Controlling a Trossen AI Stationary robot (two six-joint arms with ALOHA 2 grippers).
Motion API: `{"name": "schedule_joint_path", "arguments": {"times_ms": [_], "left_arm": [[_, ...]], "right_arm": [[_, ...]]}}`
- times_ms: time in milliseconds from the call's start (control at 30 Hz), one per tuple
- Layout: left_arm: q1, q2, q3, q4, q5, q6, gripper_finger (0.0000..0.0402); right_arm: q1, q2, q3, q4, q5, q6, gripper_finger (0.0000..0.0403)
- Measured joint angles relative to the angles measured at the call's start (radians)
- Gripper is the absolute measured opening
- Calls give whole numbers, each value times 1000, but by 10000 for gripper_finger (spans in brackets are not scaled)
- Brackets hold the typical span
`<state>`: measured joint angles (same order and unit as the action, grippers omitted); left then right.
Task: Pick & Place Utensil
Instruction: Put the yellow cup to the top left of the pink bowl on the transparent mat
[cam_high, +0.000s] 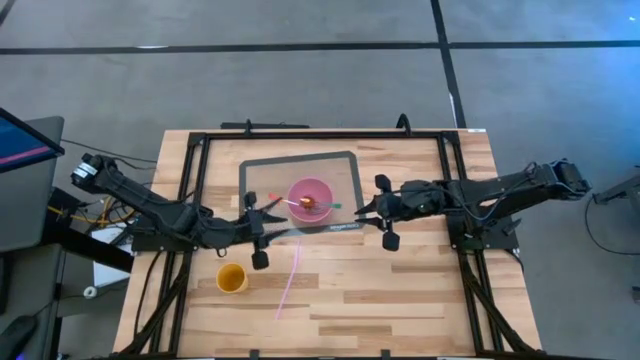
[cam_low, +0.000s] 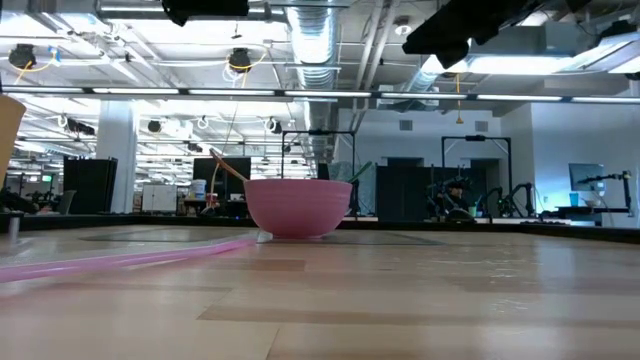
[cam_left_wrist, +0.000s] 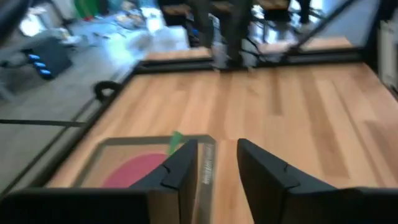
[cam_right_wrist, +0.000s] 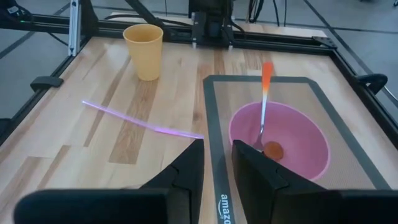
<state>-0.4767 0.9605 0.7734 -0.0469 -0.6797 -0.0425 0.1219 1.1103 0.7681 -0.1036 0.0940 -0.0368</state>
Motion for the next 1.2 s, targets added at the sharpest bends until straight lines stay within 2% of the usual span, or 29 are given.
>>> {"name": "schedule_joint_path", "arguments": {"times_ms": [200,400,567,667,767,900,1033,1200], "left_arm": [[6,86,20,-42,70,0,129],[33,183,238,-310,104,-11,126],[45,246,391,-568,263,-243,124],[26,255,383,-631,389,-351,124],[-17,248,350,-630,444,-449,124],[-89,241,326,-638,456,-531,125],[-150,231,324,-715,445,-580,125],[-208,227,324,-806,482,-805,125]], "right_arm": [[0,0,0,0,0,0,77],[-1,0,1,15,0,0,77],[-1,1,1,15,0,0,77],[0,1,1,15,0,-2,77],[0,1,1,13,0,-23,77],[0,7,1,8,0,-23,77],[0,9,1,6,0,-23,77],[0,9,1,2,0,-18,77]]}}
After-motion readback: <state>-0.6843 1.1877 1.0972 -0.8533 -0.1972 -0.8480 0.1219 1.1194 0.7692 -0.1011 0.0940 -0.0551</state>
